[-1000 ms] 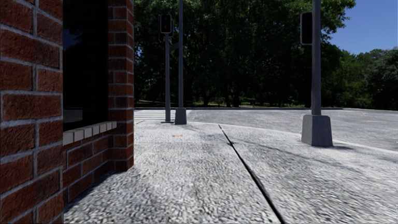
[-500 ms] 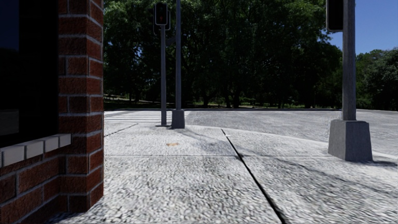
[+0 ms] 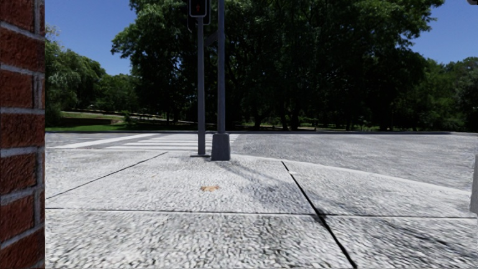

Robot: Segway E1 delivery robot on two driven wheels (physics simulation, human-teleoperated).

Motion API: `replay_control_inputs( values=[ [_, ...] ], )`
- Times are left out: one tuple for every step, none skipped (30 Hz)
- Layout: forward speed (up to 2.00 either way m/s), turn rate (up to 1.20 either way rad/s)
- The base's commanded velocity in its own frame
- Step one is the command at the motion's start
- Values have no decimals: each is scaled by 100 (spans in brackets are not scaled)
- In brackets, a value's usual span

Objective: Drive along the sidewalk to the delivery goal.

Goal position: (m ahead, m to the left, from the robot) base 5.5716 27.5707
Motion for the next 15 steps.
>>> replay_control_inputs(
  values=[
    [154, 41],
    [154, 41],
    [154, 45],
    [154, 47],
    [154, 48],
    [154, 48],
    [154, 49],
    [154, 50],
    [154, 50],
    [154, 50],
    [154, 51],
    [154, 51],
    [154, 51],
    [154, 52],
    [154, 53]
  ],
)
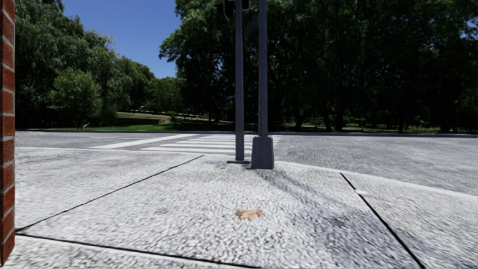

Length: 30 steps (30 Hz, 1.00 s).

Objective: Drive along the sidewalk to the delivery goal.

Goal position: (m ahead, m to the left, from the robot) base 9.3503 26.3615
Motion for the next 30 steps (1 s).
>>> replay_control_inputs(
  values=[
    [154, 53],
    [154, 53],
    [154, 54],
    [154, 54],
    [154, 54],
    [154, 54],
    [154, 54],
    [154, 54],
    [154, 54],
    [154, 54],
    [154, 54],
    [154, 54],
    [154, 54],
    [154, 54],
    [154, 54],
    [154, 54],
    [154, 54],
    [154, 54],
    [154, 54],
    [154, 54],
    [154, 54],
    [154, 54],
    [154, 54],
    [154, 54],
    [154, 54],
    [154, 54],
    [154, 54],
    [154, 54],
    [154, 54],
    [154, 54]
  ],
)
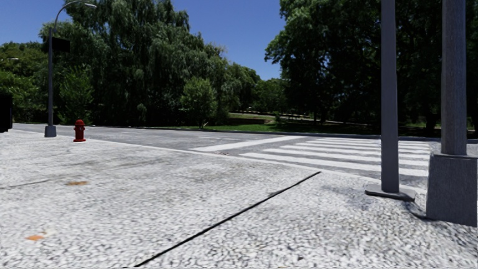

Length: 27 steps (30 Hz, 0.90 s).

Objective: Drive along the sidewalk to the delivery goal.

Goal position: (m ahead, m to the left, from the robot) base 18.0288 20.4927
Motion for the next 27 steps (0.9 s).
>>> replay_control_inputs(
  values=[
    [154, 54],
    [154, 54],
    [154, 54],
    [154, 54],
    [154, 54],
    [154, 54],
    [154, 54],
    [154, 54],
    [154, 54],
    [154, 54],
    [154, 54],
    [154, 54],
    [154, 54],
    [154, 54],
    [154, 54],
    [154, 54],
    [154, 54],
    [154, 54],
    [154, 54],
    [154, 54],
    [154, 54],
    [154, 54],
    [154, 54],
    [154, 54],
    [154, 54],
    [154, 54],
    [154, 54]
  ],
)
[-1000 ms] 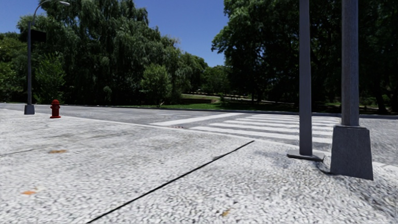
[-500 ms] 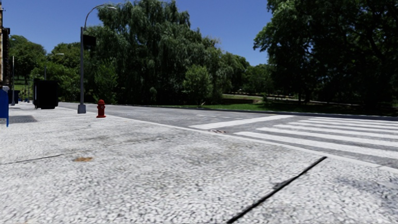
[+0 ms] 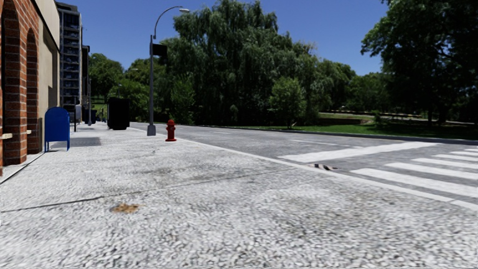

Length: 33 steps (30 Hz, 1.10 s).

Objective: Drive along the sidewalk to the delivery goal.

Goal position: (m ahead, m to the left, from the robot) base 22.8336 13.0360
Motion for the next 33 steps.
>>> replay_control_inputs(
  values=[
    [154, 54],
    [154, 54],
    [154, 54],
    [154, 54],
    [154, 54],
    [154, 54],
    [154, 54],
    [154, 54],
    [154, 54],
    [154, 54],
    [154, 54],
    [154, 54],
    [154, 54],
    [154, 54],
    [154, 54],
    [154, 54],
    [154, 54],
    [154, 54],
    [154, 54],
    [154, 54],
    [154, 54],
    [154, 54],
    [154, 54],
    [154, 54],
    [154, 54],
    [154, 54],
    [154, 54],
    [154, 54],
    [154, 54],
    [154, 54],
    [154, 54],
    [154, 54],
    [154, 51]
  ],
)
